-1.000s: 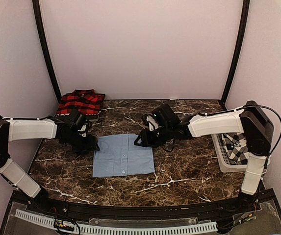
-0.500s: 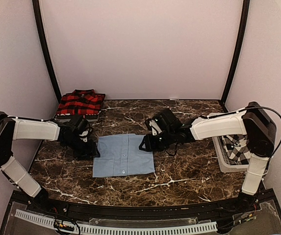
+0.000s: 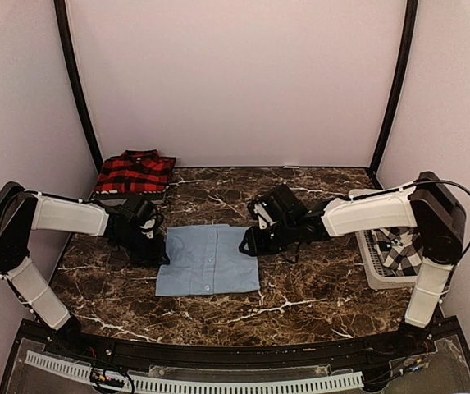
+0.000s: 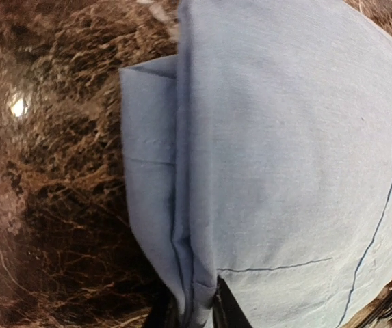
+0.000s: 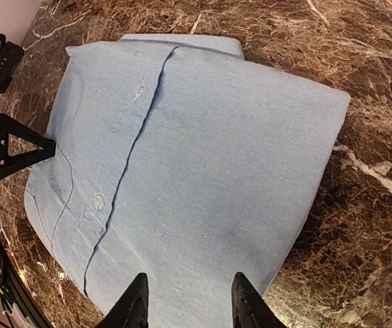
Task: Fold and stack the long sleeve shirts
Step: Pick up the square-folded shirt from the center of the board.
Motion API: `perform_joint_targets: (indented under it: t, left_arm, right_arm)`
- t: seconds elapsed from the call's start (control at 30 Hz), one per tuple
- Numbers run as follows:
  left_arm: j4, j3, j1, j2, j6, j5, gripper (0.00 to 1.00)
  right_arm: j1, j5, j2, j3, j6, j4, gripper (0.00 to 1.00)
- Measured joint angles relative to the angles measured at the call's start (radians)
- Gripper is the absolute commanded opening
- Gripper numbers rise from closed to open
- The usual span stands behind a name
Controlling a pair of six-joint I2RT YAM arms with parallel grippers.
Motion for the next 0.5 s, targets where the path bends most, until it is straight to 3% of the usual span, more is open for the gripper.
perform_joint_targets:
  t: [0.1, 0.5]
  left_arm:
    - [0.008, 0.007, -0.002, 0.014, -0.006, 0.013, 0.00]
    - [-0.117, 0.128, -0.002, -0.008, 0.023, 0.004, 0.00]
  right_arm:
    - [0.000, 0.016, -0.005, -0.010, -0.002, -0.008, 0.39]
    - [0.002, 0.068, -0.008, -0.021, -0.001, -0.042, 0.35]
